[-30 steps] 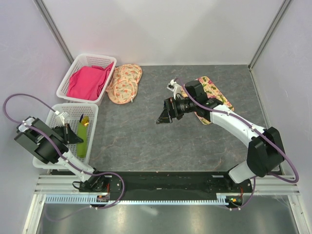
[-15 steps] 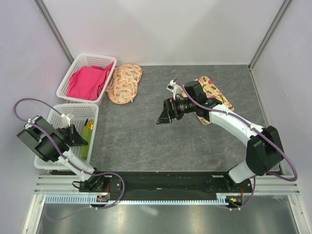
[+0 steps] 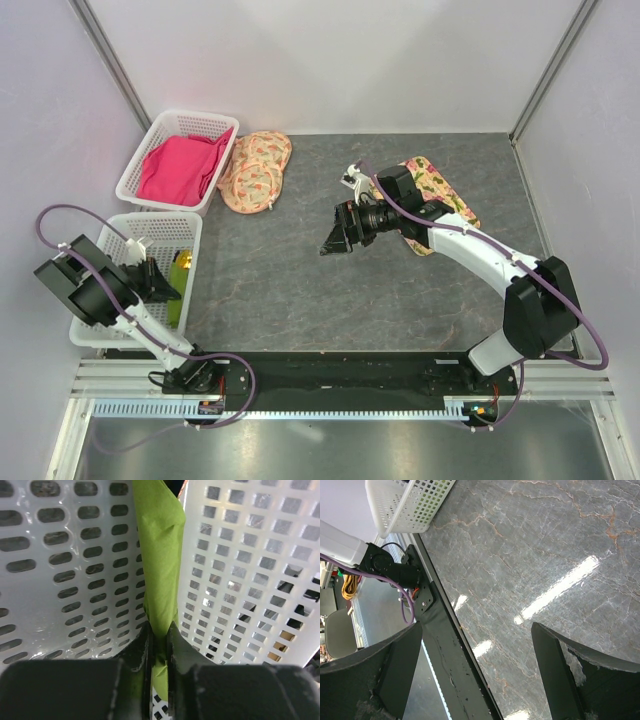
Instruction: Place the utensils on the paper napkin and roll it up
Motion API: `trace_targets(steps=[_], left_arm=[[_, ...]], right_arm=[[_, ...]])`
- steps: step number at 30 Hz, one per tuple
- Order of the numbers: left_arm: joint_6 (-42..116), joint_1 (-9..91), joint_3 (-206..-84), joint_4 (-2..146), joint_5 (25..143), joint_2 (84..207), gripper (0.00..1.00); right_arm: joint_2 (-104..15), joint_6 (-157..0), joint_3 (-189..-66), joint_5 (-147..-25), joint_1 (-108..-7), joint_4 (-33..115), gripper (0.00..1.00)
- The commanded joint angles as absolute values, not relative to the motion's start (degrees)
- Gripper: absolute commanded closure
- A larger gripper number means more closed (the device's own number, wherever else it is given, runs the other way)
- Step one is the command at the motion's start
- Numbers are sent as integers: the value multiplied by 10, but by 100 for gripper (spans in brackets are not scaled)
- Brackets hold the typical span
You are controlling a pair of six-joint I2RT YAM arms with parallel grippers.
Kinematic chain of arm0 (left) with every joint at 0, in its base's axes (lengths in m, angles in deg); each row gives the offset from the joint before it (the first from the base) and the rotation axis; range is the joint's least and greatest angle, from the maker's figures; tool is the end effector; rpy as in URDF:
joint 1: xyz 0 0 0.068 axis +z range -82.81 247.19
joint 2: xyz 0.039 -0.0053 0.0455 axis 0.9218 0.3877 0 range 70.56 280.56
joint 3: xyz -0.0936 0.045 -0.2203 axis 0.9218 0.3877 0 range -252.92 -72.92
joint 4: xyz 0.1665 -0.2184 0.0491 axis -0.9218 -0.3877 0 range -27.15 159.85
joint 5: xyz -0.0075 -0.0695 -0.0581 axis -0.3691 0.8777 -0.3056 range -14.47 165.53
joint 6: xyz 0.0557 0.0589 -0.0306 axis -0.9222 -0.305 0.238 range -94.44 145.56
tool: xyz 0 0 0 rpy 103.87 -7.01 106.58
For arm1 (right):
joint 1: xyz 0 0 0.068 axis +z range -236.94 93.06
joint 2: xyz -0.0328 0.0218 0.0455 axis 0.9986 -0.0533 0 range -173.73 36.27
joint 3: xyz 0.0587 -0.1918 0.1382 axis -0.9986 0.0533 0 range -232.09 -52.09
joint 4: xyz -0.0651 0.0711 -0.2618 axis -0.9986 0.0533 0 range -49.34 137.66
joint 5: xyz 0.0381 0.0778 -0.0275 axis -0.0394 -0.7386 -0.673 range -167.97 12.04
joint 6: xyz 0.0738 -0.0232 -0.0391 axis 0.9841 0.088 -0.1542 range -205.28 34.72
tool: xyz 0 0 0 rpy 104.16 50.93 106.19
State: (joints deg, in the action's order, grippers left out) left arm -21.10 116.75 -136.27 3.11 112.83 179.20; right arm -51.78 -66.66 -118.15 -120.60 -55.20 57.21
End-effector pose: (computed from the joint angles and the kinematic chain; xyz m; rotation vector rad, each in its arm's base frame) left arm 0.2119 0.1770 0.0646 -0.2483 2.7236 -1.0105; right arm 0.2966 0.2445 0.2227 -0.6965 2.2480 1.2910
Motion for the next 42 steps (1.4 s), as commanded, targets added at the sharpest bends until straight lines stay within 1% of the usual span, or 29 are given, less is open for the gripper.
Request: trace_targets(steps=[1,2,7,8,9,13,14,19,20,22,25,26,30,33,35,36,37,42], left_arm=[[-168,1160,-1356,69,1123,1774,77],[-168,1158,-1352,73,1118,1769,76],[-155,1148,-1343,92,1108,1727,64],[-154,1147,-1342,94,1103,1721,60],[-153,1146,-1341,95,1102,1709,53],[-141,1145,-1334,108,1074,1675,50],[-136,1145,-1334,109,1072,1666,41],[-132,1139,-1345,108,1062,1618,35],[-129,1139,-1347,108,1061,1613,20],[-127,1131,-1353,108,1054,1594,19],[-120,1129,-1362,109,1047,1578,13],[-117,1128,-1365,109,1046,1567,0],[-109,1118,-1387,107,1037,1529,0],[-94,1088,-1419,105,1037,1492,0],[-75,1053,-1457,98,1043,1479,0],[-62,1018,-1486,98,1037,1479,0],[-49,996,-1501,89,1018,1485,0],[28,894,-1610,70,1027,1529,0]], right_arm=[[-517,-675,-1210,-1208,-552,564,2],[-517,-674,-1210,-1207,-552,564,2],[-514,-674,-1209,-1208,-552,565,2],[-514,-674,-1209,-1208,-552,565,2],[-514,-675,-1210,-1208,-552,565,2],[-511,-674,-1210,-1207,-552,565,2],[-509,-675,-1210,-1207,-552,565,2],[-500,-675,-1209,-1206,-552,566,2],[-498,-676,-1209,-1205,-552,567,2],[-493,-680,-1211,-1202,-552,568,2],[-486,-691,-1215,-1197,-552,577,2],[-483,-695,-1217,-1191,-553,583,2],[-471,-712,-1225,-1174,-553,597,2],[-461,-724,-1235,-1162,-557,610,2],[-456,-737,-1245,-1150,-564,625,2],[-456,-741,-1249,-1137,-569,631,2],[-455,-742,-1255,-1133,-573,636,2],[-446,-748,-1256,-1114,-627,653,2]])
